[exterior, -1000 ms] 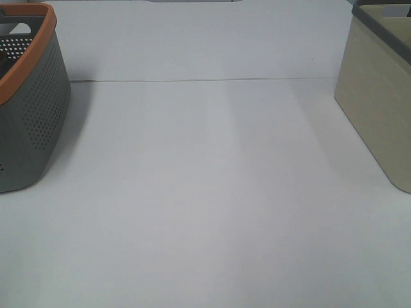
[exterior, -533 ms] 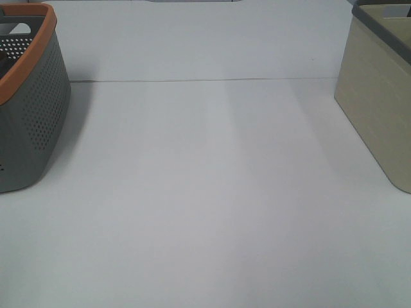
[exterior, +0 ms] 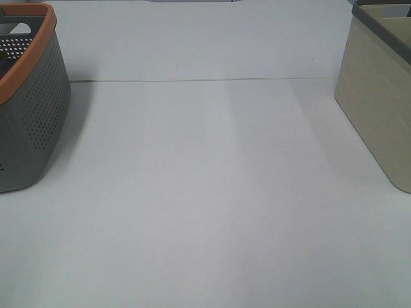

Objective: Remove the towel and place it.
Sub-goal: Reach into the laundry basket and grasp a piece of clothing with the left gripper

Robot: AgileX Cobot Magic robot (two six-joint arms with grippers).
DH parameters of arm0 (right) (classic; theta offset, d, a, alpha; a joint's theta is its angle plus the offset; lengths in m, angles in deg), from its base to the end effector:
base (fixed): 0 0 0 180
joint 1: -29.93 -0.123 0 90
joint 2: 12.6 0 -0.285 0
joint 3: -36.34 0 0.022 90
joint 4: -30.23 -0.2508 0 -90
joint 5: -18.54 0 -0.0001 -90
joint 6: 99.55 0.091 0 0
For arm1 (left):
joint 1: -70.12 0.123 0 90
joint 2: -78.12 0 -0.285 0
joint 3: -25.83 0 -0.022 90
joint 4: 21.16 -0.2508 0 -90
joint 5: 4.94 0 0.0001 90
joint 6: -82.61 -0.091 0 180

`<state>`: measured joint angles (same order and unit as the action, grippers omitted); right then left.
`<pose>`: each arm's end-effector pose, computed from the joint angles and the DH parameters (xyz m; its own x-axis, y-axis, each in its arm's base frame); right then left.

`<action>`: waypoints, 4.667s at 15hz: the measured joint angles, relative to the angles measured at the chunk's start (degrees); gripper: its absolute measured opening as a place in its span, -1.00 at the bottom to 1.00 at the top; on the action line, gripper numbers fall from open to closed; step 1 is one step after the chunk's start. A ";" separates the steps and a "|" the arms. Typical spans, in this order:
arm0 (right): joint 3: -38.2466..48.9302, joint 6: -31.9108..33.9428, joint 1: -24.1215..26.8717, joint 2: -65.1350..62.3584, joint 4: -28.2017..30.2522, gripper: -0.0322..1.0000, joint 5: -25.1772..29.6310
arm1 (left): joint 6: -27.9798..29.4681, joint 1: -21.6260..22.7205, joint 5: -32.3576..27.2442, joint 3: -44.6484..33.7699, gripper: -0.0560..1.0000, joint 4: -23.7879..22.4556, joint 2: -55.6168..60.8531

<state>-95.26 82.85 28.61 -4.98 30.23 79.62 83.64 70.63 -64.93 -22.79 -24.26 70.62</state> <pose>-0.0058 -0.0001 0.2777 -0.4560 0.0314 -0.8894 -0.0039 0.9993 0.0373 -0.0050 0.0042 0.2782 -0.4400 0.0052 -0.8980 -0.0469 0.9985 0.0288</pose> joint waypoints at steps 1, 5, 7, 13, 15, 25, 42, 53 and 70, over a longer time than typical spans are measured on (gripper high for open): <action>0.00 0.00 0.00 0.00 0.00 0.67 0.00 | -2.52 0.00 0.00 0.00 0.96 1.78 0.00; 0.00 0.00 0.00 0.00 0.00 0.67 0.00 | -9.45 0.00 0.00 0.00 0.97 7.62 0.00; 0.00 0.00 0.00 0.00 0.00 0.67 0.00 | -7.39 0.00 0.00 0.00 0.97 6.93 0.00; 0.00 0.00 0.00 0.00 0.00 0.67 0.00 | -5.84 0.00 0.00 0.00 0.97 6.42 0.00; 0.00 0.00 0.00 0.00 0.00 0.67 0.00 | -5.84 0.00 0.00 0.00 0.97 6.42 0.00; 0.00 0.00 0.00 0.00 0.00 0.67 0.00 | -4.98 0.00 0.00 0.00 0.97 6.53 0.00; 0.00 0.00 0.00 0.00 0.00 0.67 0.00 | -7.39 0.00 -1.78 5.10 0.96 6.65 -5.73; 0.00 0.00 0.00 0.00 0.00 0.67 0.00 | -26.81 0.00 -9.63 55.52 0.96 7.28 -62.45; 0.00 0.00 0.00 0.00 0.00 0.67 0.00 | -67.09 9.17 13.81 70.76 0.90 -4.87 -111.78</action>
<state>-95.26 82.85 28.61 -4.98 30.23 79.62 16.54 79.80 -51.12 47.97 -29.13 -41.17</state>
